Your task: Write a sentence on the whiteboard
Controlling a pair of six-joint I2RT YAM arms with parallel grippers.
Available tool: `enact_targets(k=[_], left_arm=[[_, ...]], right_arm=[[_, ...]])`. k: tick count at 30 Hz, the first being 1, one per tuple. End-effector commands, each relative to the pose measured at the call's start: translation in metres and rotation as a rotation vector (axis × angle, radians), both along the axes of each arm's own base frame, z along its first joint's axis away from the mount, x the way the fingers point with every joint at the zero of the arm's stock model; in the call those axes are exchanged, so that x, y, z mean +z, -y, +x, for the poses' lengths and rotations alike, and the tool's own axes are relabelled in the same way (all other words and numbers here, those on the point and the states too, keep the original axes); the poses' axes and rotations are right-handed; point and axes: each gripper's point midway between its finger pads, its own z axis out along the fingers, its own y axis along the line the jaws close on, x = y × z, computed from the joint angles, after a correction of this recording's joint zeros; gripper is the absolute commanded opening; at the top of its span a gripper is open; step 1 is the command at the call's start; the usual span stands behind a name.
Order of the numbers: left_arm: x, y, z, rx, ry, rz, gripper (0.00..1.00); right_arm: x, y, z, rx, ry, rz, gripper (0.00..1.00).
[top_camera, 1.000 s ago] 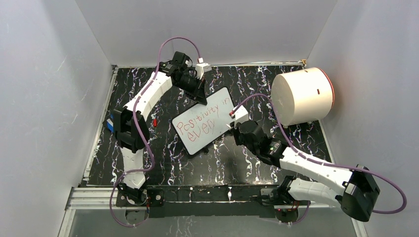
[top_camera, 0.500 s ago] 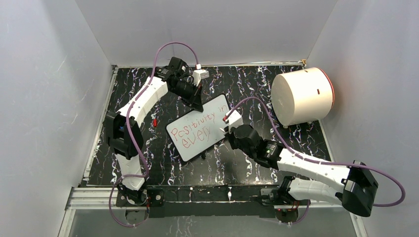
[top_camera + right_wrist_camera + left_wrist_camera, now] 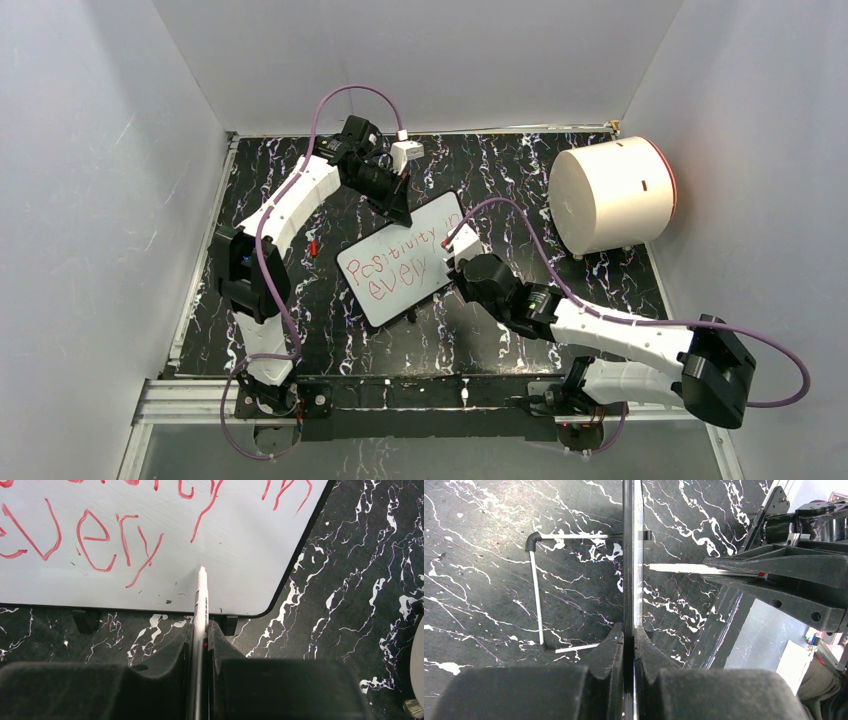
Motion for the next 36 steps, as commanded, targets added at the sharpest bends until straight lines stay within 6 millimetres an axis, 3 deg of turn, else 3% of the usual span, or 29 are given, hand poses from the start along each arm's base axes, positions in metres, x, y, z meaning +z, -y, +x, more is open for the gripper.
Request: enact_targets(k=[1, 13, 27, 36], left_arm=[[-0.034, -0.008, -0.019, -0.036, -0.061, 0.131, 0.00], [-0.034, -0.006, -0.019, -0.038, -0.064, 0.128, 0.00], [-0.035, -0.003, -0.019, -0.042, -0.071, 0.119, 0.00], [-0.033, -0.001, -0.021, -0.053, -0.073, 0.108, 0.00]], right_arm=[[0.033, -0.017, 0.013, -0.011, 0.078, 0.074, 0.00], [0.039, -0.021, 0.016, -0.006, 0.095, 0.068, 0.00], [0.023, -0.022, 0.016, -0.009, 0.072, 0.016, 0.00], [0.024, -0.023, 0.019, -0.018, 0.082, 0.013, 0.00]])
